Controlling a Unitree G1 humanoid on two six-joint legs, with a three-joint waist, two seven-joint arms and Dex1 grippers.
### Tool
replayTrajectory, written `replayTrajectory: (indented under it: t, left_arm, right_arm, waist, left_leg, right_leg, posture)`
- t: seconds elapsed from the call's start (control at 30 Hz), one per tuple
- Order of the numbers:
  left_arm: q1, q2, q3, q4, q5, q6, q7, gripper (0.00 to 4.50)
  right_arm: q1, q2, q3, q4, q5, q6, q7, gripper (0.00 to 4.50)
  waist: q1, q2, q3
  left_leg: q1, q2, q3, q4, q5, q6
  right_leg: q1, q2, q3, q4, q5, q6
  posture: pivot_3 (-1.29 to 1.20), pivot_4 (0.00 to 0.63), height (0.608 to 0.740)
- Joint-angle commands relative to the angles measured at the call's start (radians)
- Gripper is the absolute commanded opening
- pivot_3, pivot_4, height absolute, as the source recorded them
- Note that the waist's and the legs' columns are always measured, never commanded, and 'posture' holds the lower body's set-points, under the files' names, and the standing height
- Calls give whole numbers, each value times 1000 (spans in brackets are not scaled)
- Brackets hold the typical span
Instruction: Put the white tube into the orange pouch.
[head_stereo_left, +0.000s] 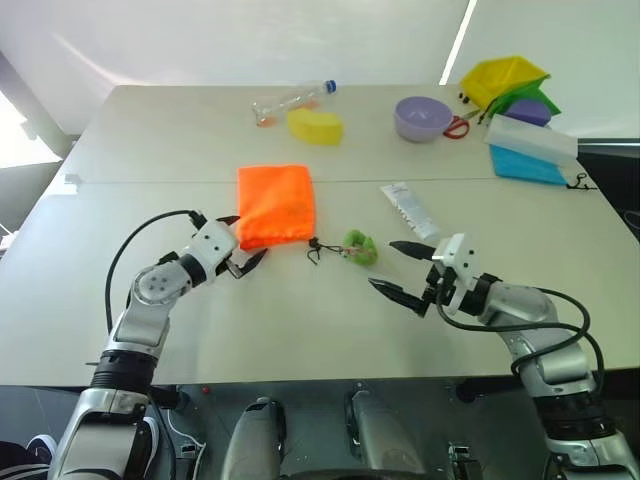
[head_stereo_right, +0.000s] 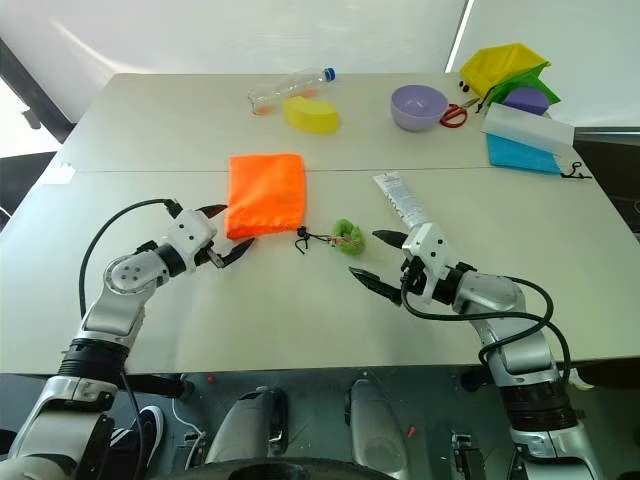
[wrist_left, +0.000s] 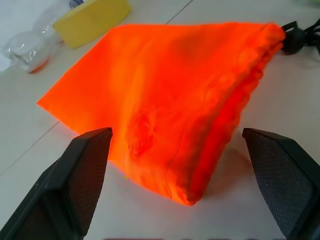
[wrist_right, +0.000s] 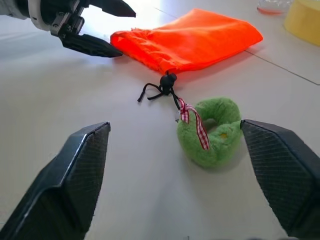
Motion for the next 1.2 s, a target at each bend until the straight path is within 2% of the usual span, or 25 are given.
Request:
replayTrajectory:
  t: [0.03, 0.37, 0.83, 0.97, 1.2]
  left_arm:
    - [-38, -7, -20, 11, 45, -26, 47, 4500]
    - [-49, -28, -14, 22, 39, -10, 84, 4500]
    - [-23, -15, 28, -38, -55, 9, 28, 4500]
    - [-34, 16, 4, -1, 23, -20, 67, 4500]
    - [-42, 4, -12, 11, 45, 12, 82, 4500]
  right_arm:
    - [-6, 7, -6, -38, -3, -19, -5, 4471]
    - [-10, 8, -1, -20, -25, -31, -7, 4471]
    - [-25, 6, 7, -3, -44, -31, -9, 4471]
    - [-36, 5, 6, 11, -53, -35, -7, 4471]
    - [-50, 5, 4, 13, -56, -34, -9, 4471]
  waist:
    - [2, 0, 0]
    - [3, 0, 0]
    - [2, 0, 0]
    - [1, 0, 0]
    - [4, 0, 0]
  left_leg:
    - [0, 0, 0, 0, 0, 0]
    - [0, 0, 0, 5, 0, 0]
    - [-1, 0, -1, 7, 0, 0]
    - [-1, 0, -1, 7, 0, 0]
    - [-1, 0, 0, 7, 0, 0]
  right_leg:
    - [0, 0, 0, 0, 0, 0]
    - [0, 0, 0, 3, 0, 0]
    - [1, 0, 0, 4, 0, 0]
    - [1, 0, 0, 4, 0, 0]
    - [1, 0, 0, 4, 0, 0]
  posture:
    - [0, 150, 740]
    - [0, 150, 740]
    - [0, 150, 740]
    - [0, 150, 740]
    - [0, 150, 740]
